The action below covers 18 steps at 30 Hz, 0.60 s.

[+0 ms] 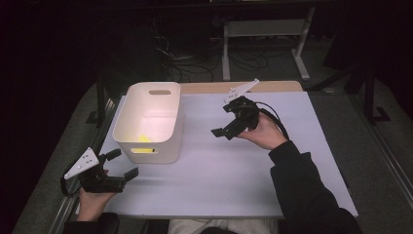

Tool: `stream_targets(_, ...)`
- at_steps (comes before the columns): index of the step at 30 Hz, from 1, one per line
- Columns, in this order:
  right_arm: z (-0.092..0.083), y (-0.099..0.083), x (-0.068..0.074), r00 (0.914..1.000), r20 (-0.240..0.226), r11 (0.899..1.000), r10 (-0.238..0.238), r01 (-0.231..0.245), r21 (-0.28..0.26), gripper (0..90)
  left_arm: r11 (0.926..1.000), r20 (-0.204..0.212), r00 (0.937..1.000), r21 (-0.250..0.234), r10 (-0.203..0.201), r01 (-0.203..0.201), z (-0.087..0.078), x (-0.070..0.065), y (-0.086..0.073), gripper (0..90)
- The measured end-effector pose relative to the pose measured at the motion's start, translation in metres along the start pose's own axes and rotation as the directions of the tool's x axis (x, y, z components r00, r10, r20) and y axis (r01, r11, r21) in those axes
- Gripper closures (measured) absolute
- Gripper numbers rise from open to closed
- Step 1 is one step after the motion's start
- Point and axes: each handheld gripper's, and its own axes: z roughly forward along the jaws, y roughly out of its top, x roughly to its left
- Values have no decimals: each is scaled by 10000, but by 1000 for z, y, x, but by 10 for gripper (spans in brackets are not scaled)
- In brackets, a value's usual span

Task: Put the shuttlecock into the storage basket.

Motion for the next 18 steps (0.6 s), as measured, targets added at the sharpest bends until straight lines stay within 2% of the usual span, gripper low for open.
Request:
stream_targets(10, -10, -12, -4, 9997, 167, 9997, 174, -171, -193, 0, 10000, -9, 10000, -16, -2, 2, 0, 0, 0, 0)
stream_targets(18, -16, -23, -5, 9990, 298, 9994, 336, -332, -120, 0, 10000, -18, 10000, 6, 1, -1, 0, 0, 0, 0)
